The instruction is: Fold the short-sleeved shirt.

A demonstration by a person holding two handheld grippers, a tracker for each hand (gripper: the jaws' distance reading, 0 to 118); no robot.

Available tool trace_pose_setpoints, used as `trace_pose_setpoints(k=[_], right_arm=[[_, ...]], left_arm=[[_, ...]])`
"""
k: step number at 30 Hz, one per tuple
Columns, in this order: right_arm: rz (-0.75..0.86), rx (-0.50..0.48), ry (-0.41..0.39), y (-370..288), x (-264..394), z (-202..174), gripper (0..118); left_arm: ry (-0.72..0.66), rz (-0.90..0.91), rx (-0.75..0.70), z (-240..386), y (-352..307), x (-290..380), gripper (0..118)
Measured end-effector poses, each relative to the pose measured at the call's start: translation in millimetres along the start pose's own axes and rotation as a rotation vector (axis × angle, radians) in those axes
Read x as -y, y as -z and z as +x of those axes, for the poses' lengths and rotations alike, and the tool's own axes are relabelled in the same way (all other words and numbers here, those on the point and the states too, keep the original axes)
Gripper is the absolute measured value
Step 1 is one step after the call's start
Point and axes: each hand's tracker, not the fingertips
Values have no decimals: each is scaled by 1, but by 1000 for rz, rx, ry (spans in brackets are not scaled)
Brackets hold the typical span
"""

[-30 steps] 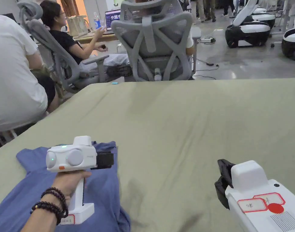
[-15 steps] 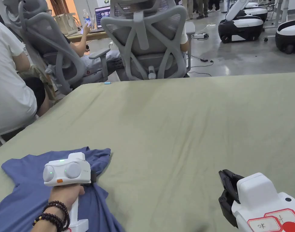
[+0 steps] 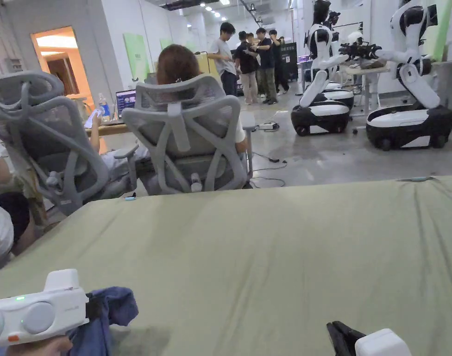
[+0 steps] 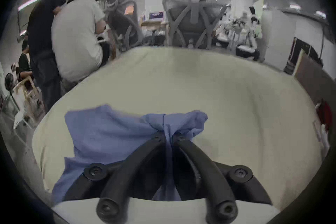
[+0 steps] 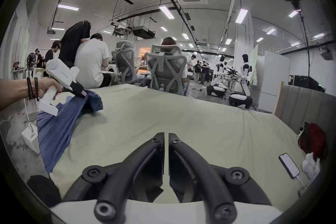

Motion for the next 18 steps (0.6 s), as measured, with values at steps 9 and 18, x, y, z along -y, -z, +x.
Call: trace_pose_setpoints(k=[9,18], right_arm=[[-7,248,38,-49,5,71,5],[-79,487,86,-100,30,150,5]], left_arm=[[201,129,507,233,-51,-15,5],[384,-4,919,494,-40,59,5]])
